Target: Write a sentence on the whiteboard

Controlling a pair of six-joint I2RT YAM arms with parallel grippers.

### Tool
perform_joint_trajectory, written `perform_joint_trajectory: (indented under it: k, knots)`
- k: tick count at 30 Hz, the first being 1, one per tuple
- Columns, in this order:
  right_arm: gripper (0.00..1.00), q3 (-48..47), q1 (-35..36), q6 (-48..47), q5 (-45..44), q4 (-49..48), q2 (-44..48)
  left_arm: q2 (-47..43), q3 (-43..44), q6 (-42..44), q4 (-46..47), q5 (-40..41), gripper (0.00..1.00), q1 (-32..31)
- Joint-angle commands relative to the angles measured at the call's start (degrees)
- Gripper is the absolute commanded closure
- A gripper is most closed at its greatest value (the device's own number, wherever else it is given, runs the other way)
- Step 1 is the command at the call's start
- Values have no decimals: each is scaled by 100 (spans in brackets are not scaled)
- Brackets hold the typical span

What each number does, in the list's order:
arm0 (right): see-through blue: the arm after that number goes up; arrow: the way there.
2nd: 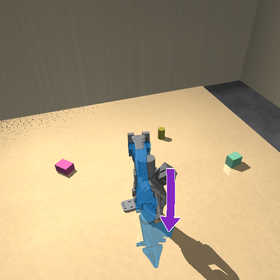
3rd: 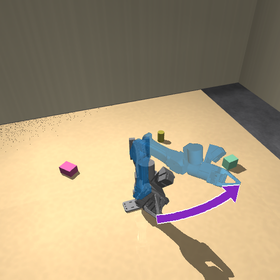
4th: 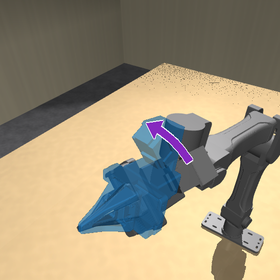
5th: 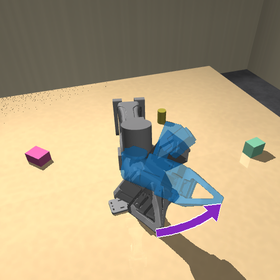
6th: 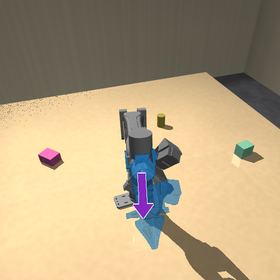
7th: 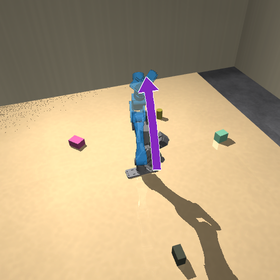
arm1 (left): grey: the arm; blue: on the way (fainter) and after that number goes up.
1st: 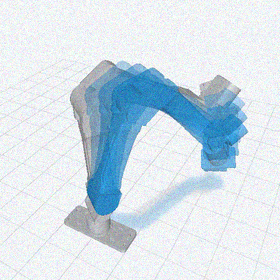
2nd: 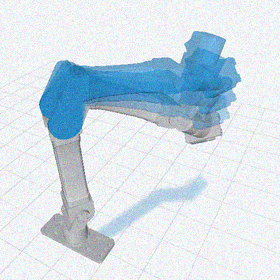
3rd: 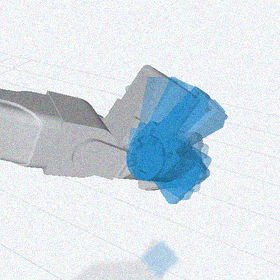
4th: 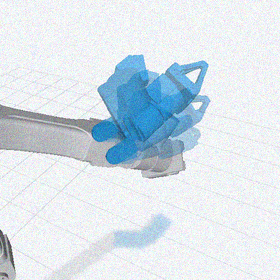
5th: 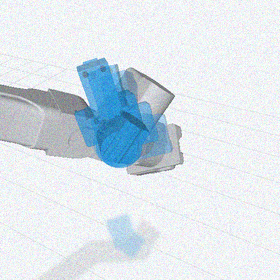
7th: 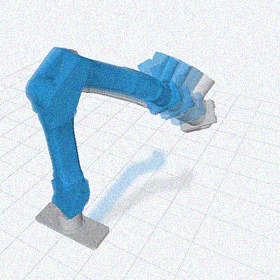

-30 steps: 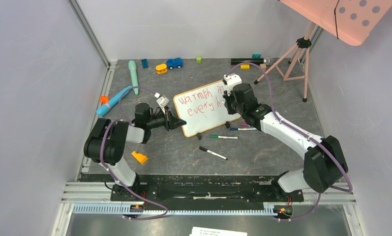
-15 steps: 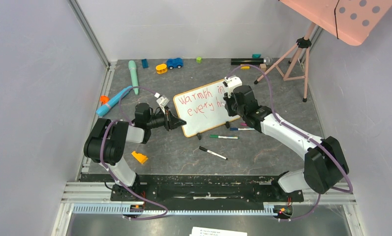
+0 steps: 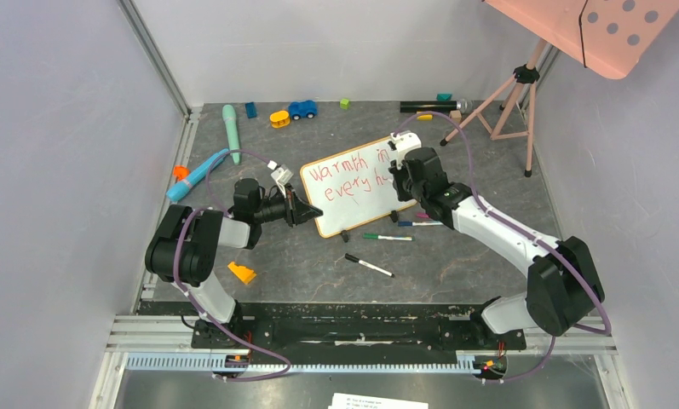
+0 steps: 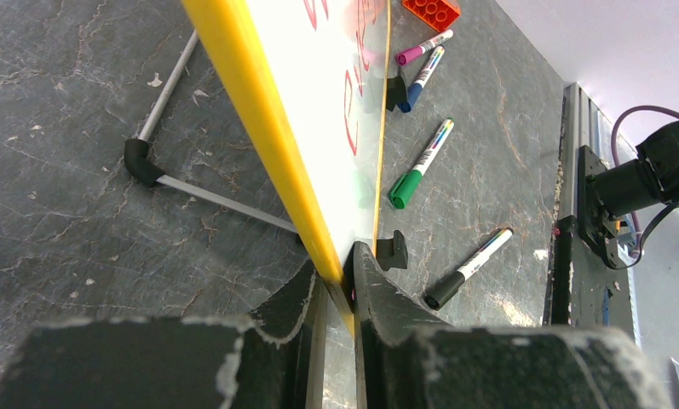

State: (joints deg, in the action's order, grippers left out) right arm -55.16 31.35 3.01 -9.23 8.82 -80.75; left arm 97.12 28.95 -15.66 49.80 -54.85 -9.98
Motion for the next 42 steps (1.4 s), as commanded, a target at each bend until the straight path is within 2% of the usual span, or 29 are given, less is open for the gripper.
perform_joint_trajectory:
  k: [1, 11, 27, 42]
  knots:
    - [100, -345, -96, -116, -182, -69, -102, 35, 67, 371, 21, 368, 98, 31]
    - [100, -602, -128, -117, -66, -99, -234, 40, 75, 371, 23, 367, 98, 31]
    - [100, 93, -130, 32, -81, -152, 37, 45, 78, 371, 17, 370, 98, 31]
    - [100, -310, -202, -194, -134, 59, 334, 47, 82, 361, 15, 365, 98, 31]
